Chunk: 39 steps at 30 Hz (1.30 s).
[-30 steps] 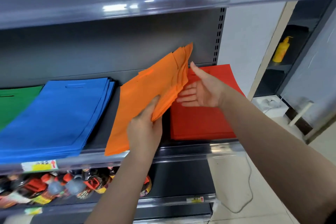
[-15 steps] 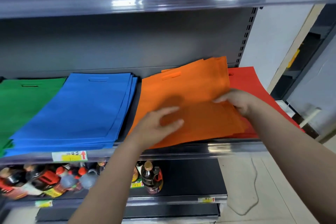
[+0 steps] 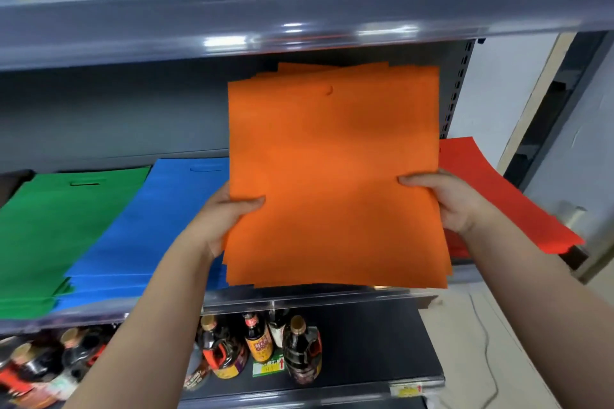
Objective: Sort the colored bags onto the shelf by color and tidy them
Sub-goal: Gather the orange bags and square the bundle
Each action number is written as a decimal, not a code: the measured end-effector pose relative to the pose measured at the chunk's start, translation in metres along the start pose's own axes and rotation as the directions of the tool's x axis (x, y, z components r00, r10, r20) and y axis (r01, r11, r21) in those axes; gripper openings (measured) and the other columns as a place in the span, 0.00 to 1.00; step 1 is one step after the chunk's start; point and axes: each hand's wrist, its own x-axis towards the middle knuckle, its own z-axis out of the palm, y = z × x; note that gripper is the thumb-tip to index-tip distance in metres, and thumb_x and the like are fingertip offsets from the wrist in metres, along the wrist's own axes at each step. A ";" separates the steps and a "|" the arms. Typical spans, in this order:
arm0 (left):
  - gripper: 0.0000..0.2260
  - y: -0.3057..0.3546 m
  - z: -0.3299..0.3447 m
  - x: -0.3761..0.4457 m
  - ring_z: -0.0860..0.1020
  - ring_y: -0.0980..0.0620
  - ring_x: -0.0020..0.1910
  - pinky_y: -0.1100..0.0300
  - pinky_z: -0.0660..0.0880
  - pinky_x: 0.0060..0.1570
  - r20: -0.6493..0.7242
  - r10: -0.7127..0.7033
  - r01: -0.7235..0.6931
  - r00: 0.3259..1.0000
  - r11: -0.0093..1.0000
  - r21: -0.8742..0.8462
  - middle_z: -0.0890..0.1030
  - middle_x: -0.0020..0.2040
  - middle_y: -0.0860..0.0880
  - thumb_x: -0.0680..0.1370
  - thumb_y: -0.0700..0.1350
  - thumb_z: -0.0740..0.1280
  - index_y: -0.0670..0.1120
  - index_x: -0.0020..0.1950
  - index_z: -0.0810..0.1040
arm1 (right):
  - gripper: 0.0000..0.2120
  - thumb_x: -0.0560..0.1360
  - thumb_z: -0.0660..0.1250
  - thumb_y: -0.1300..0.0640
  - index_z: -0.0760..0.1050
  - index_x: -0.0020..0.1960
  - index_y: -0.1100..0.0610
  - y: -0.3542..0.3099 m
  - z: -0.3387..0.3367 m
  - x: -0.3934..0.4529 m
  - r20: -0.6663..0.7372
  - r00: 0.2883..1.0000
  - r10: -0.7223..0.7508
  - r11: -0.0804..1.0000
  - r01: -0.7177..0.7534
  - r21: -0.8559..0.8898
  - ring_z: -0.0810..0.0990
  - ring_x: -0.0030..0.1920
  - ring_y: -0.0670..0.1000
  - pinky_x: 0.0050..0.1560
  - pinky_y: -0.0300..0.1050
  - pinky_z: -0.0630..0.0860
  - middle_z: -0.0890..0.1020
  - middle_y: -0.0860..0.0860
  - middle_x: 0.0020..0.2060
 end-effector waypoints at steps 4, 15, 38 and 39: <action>0.15 -0.007 -0.003 -0.004 0.82 0.54 0.44 0.58 0.77 0.42 -0.127 0.194 -0.201 0.973 0.979 -0.047 0.83 0.49 0.51 0.76 0.33 0.65 0.51 0.55 0.75 | 0.15 0.69 0.67 0.66 0.77 0.56 0.57 -0.003 0.033 0.009 -0.049 0.993 -0.106 0.994 0.105 -0.019 0.84 0.42 0.52 0.41 0.48 0.82 0.84 0.54 0.45; 0.24 -0.013 -0.023 -0.007 0.81 0.53 0.53 0.55 0.78 0.50 -0.152 0.459 -0.473 0.875 0.878 -0.072 0.82 0.54 0.53 0.72 0.32 0.69 0.55 0.60 0.72 | 0.21 0.62 0.78 0.64 0.77 0.52 0.53 0.011 0.040 0.003 -0.066 0.906 -0.418 0.885 0.389 -0.255 0.84 0.45 0.45 0.51 0.46 0.79 0.85 0.46 0.43; 0.17 0.039 0.014 0.021 0.80 0.53 0.51 0.57 0.77 0.53 -0.269 0.542 -0.557 0.796 0.830 0.025 0.81 0.54 0.49 0.73 0.38 0.72 0.48 0.59 0.74 | 0.17 0.70 0.71 0.68 0.73 0.50 0.49 -0.015 0.081 0.006 -0.171 0.829 -0.533 0.843 0.502 -0.192 0.81 0.43 0.46 0.44 0.40 0.79 0.81 0.47 0.45; 0.17 0.043 0.018 0.026 0.80 0.51 0.52 0.53 0.77 0.55 -0.264 0.524 -0.539 0.810 0.842 0.019 0.81 0.55 0.48 0.73 0.38 0.72 0.49 0.59 0.73 | 0.17 0.70 0.71 0.68 0.73 0.50 0.49 -0.017 0.082 0.011 -0.195 0.824 -0.532 0.845 0.500 -0.191 0.81 0.44 0.46 0.44 0.41 0.78 0.81 0.47 0.45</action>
